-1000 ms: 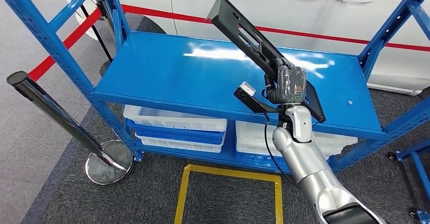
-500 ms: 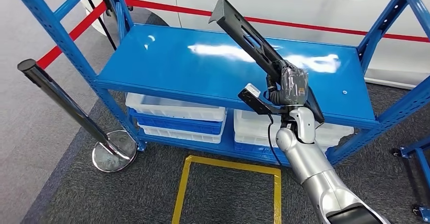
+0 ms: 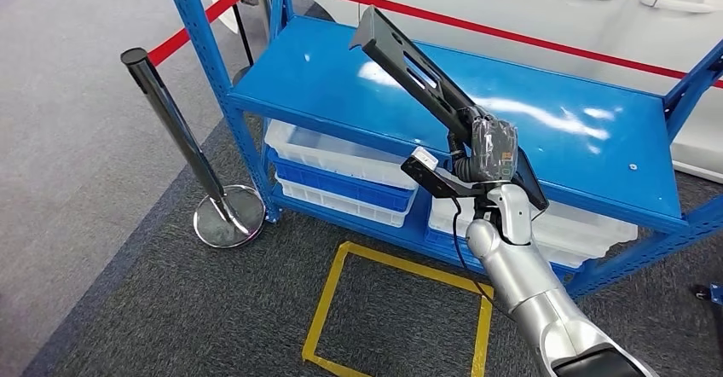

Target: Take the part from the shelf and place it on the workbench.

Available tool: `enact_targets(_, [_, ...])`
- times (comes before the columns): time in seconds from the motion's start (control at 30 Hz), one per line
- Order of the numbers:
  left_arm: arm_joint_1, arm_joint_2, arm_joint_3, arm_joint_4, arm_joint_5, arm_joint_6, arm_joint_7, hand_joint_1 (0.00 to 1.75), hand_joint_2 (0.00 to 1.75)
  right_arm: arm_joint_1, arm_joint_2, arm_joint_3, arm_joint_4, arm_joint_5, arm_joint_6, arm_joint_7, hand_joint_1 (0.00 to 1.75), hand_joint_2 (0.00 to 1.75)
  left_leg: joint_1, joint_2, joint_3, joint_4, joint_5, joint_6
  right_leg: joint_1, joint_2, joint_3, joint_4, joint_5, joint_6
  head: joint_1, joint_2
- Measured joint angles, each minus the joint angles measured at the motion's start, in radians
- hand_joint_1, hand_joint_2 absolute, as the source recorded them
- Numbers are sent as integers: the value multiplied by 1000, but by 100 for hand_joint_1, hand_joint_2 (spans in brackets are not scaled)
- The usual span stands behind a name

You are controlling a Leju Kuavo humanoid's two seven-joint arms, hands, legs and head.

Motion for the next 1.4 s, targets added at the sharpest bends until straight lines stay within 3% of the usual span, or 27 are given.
enact_targets(0.07, [-1, 1, -1, 1, 1, 0, -1, 0, 175, -1, -1, 2, 0, -4, 0, -1, 175, 175, 0, -20, -15, 5, 16, -12, 2, 28, 46, -78, -8, -8, 0, 0])
enact_targets(0.13, [2, 3, -1, 6, 4, 0, -3, 0, 175, -1, -2, 7, 1, -12, -1, -1, 175, 175, 1, -43, -21, -3, 37, -25, 1, 14, 42, -88, 3, -18, 1, 0])
enact_targets(0.17, [4, 4, -2, 9, 6, 1, -5, 0, 175, -2, -1, 11, 1, -15, -1, -1, 175, 175, 0, -41, -27, -2, 36, -31, -1, 1, 38, -93, 12, -25, 1, 0])
enact_targets(0.2, [5, 6, -2, 12, 8, 1, -7, 0, 175, -2, -1, 16, 0, -18, -2, 0, 175, 175, 0, -27, -36, 11, 16, -35, -3, -13, 32, -98, 25, -35, 0, 0])
enact_targets(0.27, [6, 9, -3, 16, 10, 4, -9, 0, 175, -2, -3, 23, -1, -20, -2, 0, 175, 175, 4, 23, -64, 95, -75, -44, -3, -40, 13, -103, 48, -47, -1, 0])
enact_targets(0.33, [6, 12, -3, 18, 11, 6, -10, 0, 175, 1, -7, 27, -3, -21, -2, 2, 175, 175, 12, 52, -90, 224, -154, -54, 0, -67, -14, -99, 66, -48, -2, 0])
enact_targets(0.37, [6, 13, -4, 20, 13, 6, -10, 0, 175, 4, -9, 29, -6, -21, -3, 2, 175, 175, 16, 57, -92, 271, -159, -59, 0, -81, -28, -96, 74, -46, -2, 0])
enact_targets(0.43, [6, 14, -5, 22, 17, 3, -10, 0, 175, 12, -12, 33, -14, -17, -3, 2, 175, 175, 24, 65, -51, 274, -115, -67, 0, -108, -56, -87, 88, -41, -2, 0])
enact_targets(0.47, [6, 14, -6, 22, 19, 1, -10, 0, 175, 15, -13, 34, -20, -12, -3, 1, 175, 175, 27, 79, -3, 225, -94, -69, 0, -120, -68, -81, 94, -37, -2, 0])
enact_targets(0.5, [5, 14, -8, 22, 20, -3, -9, 0, 175, 18, -15, 33, -29, -5, -3, -2, 175, 175, 25, 102, 55, 153, -94, -71, 2, -132, -78, -75, 98, -32, -2, 0])
enact_targets(0.57, [5, 18, -11, 22, 21, -8, -9, 0, 175, 20, -20, 32, -43, 8, -4, -9, 175, 175, 16, 135, 136, 34, -118, -59, 3, -156, -86, -67, 107, -20, -1, 0])
enact_targets(0.63, [8, 21, -13, 23, 23, -10, -10, 0, 175, 22, -23, 32, -49, 19, -4, -14, 175, 175, 6, 124, 141, -2, -123, -37, 1, -181, -87, -71, 121, -5, 0, 0])
enact_targets(0.7, [12, 23, -15, 23, 26, -12, -10, 0, 175, 31, -27, 32, -53, 33, -4, -15, 175, 175, 5, 105, 126, -10, -101, -15, -6, -158, -93, -59, 101, 8, 0, 0])
enact_targets(0.77, [14, 24, -16, 23, 27, -15, -10, 0, 175, 43, -35, 31, -60, 43, -4, -15, 175, 175, 6, 87, 105, -15, -75, 5, -8, -91, -115, 15, 14, 10, 0, 0])
enact_targets(0.83, [15, 24, -18, 23, 27, -17, -11, 0, 175, 53, -45, 31, -64, 52, -4, -12, 175, 175, 1, 63, 74, -14, -50, 14, -4, -50, -140, 135, -74, 5, 1, 0])
enact_targets(0.87, [16, 24, -19, 23, 27, -18, -11, 0, 175, 57, -49, 30, -65, 56, -4, -9, 175, 175, -3, 49, 58, -12, -39, 15, -1, -44, -142, 179, -87, 2, 0, 0])
enact_targets(0.9, [17, 24, -19, 23, 27, -19, -11, 0, 175, 59, -51, 30, -65, 60, -4, -7, 175, 175, -5, 35, 43, -9, -29, 16, 3, -41, -132, 194, -79, -3, 0, 0])
enact_targets(0.93, [18, 24, -20, 23, 27, -19, -11, 0, 175, 61, -52, 30, -65, 63, -4, -5, 175, 175, -7, 21, 27, -5, -19, 15, 6, -37, -105, 174, -54, -9, 0, 0])
enact_targets(1.0, [18, 23, -21, 23, 27, -20, -11, 0, 175, 61, -54, 30, -69, 66, -4, -3, 175, 175, -10, -4, 0, 2, 1, 11, 13, -3, -14, 52, -12, -28, 0, 0])
enact_targets(1.07, [17, 23, -24, 23, 28, -22, -14, 0, 175, 62, -56, 29, -77, 73, -4, -1, 175, 175, -10, -27, -16, 4, 22, 4, 15, 39, 56, -63, -9, -37, 0, 0])
enact_targets(1.1, [18, 24, -25, 24, 29, -22, -16, 0, 175, 62, -58, 29, -80, 80, -4, -1, 175, 175, -9, -38, -20, 0, 33, -2, 17, 47, 67, -87, -14, -38, 0, 0])
enact_targets(1.17, [22, 26, -27, 27, 29, -22, -22, 0, 175, 64, -58, 29, -88, 91, -4, -3, 175, 175, -8, -59, -27, -11, 54, -15, 16, 21, 62, -101, 4, -37, 2, 0])
enact_targets(1.2, [23, 26, -29, 29, 25, -20, -30, 0, 175, 65, -58, 29, -93, 94, -4, -7, 175, 175, -9, -50, -35, -7, 46, -20, 13, 7, 57, -110, 16, -42, 0, 0])
enact_targets(1.27, [18, 27, -42, 32, 14, -12, -44, 0, 175, 69, -57, 29, -99, 97, -5, -15, 175, 175, -8, 1, -61, 54, -30, -32, 7, -25, 39, -124, 45, -52, -3, 0])
enact_targets(1.33, [5, 26, -60, 32, 9, -3, -46, 0, 175, 71, -57, 29, -101, 102, -5, -12, 175, 175, 3, 45, -91, 176, -126, -48, 9, -56, 13, -125, 68, -54, -5, 0])
enact_targets(1.37, [-2, 26, -69, 32, 9, 0, -44, 0, 175, 71, -58, 29, -101, 106, -5, -8, 175, 175, 10, 53, -99, 235, -144, -56, 9, -72, -2, -124, 78, -52, -5, 0])
enact_targets(1.4, [-9, 25, -78, 32, 9, 2, -43, 0, 175, 72, -58, 29, -101, 109, -5, -6, 175, 175, 18, 58, -96, 273, -138, -64, 9, -88, -17, -121, 87, -49, -5, 0])
